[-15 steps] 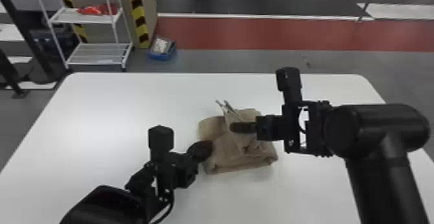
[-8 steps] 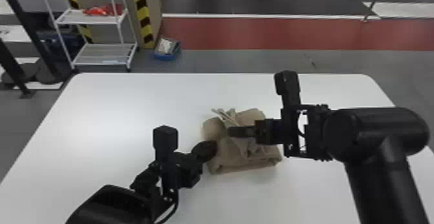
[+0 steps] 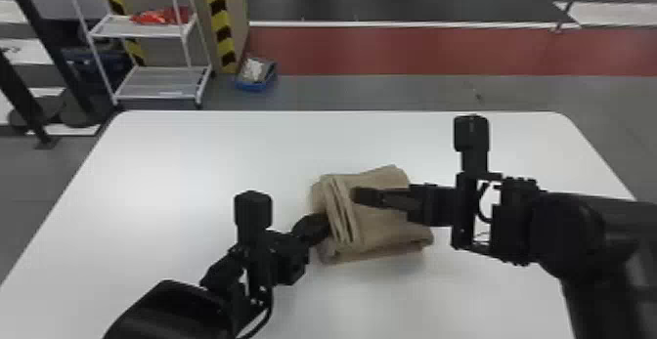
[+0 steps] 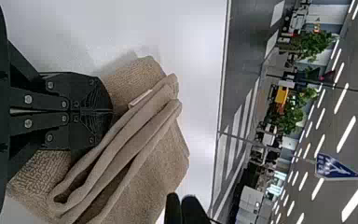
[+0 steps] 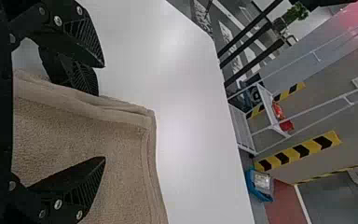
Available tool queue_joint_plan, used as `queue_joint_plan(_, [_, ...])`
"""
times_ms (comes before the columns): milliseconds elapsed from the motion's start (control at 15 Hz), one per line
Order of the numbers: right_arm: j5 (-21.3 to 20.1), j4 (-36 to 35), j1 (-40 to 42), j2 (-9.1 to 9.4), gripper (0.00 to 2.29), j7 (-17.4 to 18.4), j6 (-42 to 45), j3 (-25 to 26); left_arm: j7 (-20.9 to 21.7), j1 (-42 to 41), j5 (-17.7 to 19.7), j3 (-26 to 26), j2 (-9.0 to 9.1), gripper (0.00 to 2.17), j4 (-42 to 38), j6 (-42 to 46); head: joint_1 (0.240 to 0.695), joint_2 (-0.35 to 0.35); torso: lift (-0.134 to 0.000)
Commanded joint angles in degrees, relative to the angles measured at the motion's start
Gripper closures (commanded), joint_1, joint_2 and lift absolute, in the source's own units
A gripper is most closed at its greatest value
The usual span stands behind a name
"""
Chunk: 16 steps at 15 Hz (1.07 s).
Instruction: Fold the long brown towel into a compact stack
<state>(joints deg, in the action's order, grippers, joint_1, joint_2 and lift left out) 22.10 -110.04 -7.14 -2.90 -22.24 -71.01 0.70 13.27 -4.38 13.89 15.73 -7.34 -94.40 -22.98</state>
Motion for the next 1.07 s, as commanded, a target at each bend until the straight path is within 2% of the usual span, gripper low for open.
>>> queue_joint_plan(0, [0.84, -5.36, 5.12, -1.05, 0.1, -2.72, 1.08, 4.49, -0.09, -0.19, 0.09, -0.09, -0.04, 1.42, 0.0, 0.34, 0.695, -0.023, -0.125])
queue_joint_plan(67, [1.1, -7.12, 7.05, -1.23, 0.26, -4.39, 1.79, 6.16, -0.17, -0.28, 0.09, -0.09, 0.04, 1.42, -0.09, 0.34, 0.695, -0.032, -0.125])
queue_joint_plan(133, [0.93, -9.14, 8.99, -1.67, 0.66, -6.23, 3.54, 7.65, -0.35, -0.36, 0.0, -0.09, 0.04, 1.42, -0.26, 0.52, 0.695, -0.043, -0.125])
queue_joint_plan(200, [0.75, -10.37, 10.83, -2.46, 1.56, -7.9, 4.07, 8.79, -0.53, -0.54, 0.09, -0.17, -0.04, 1.42, -0.35, 0.87, 0.695, -0.063, -0.125])
queue_joint_plan(267, [-0.39, -12.04, 12.41, -3.51, 2.18, -9.57, 3.54, 9.5, -0.53, -0.8, 0.0, -0.35, -0.04, 1.42, -0.7, 0.87, 0.695, -0.072, -0.125])
queue_joint_plan(333, [-2.15, -13.71, 15.23, -4.39, 2.24, -10.63, 5.48, 9.58, -0.53, -0.89, 0.0, -0.61, -0.04, 1.42, -0.79, 0.87, 0.695, -0.083, -0.125])
queue_joint_plan(400, [-3.73, -14.94, 17.86, -4.31, 2.24, -11.68, 7.59, 9.67, -0.61, -0.89, 0.0, -0.7, 0.04, 1.42, -0.79, 0.87, 0.695, -0.093, -0.125])
queue_joint_plan(533, [-3.73, -15.03, 22.43, -4.31, 2.24, -12.3, 13.56, 10.02, -0.88, -0.89, 0.0, -0.61, 0.04, 1.42, -0.79, 1.04, 0.695, -0.117, -0.125])
queue_joint_plan(667, [-4.26, -14.24, 25.69, -4.31, 2.24, -14.76, 16.9, 10.38, -1.32, -0.89, -0.18, -0.7, -0.04, 1.42, -0.7, 1.22, 0.695, -0.125, -0.125])
queue_joint_plan(1000, [-5.66, -10.64, 27.71, -4.04, 2.24, -15.02, 22.35, 10.46, -1.23, -0.71, -0.26, -0.88, 0.04, 1.42, -0.7, 1.04, 0.695, -0.138, -0.125])
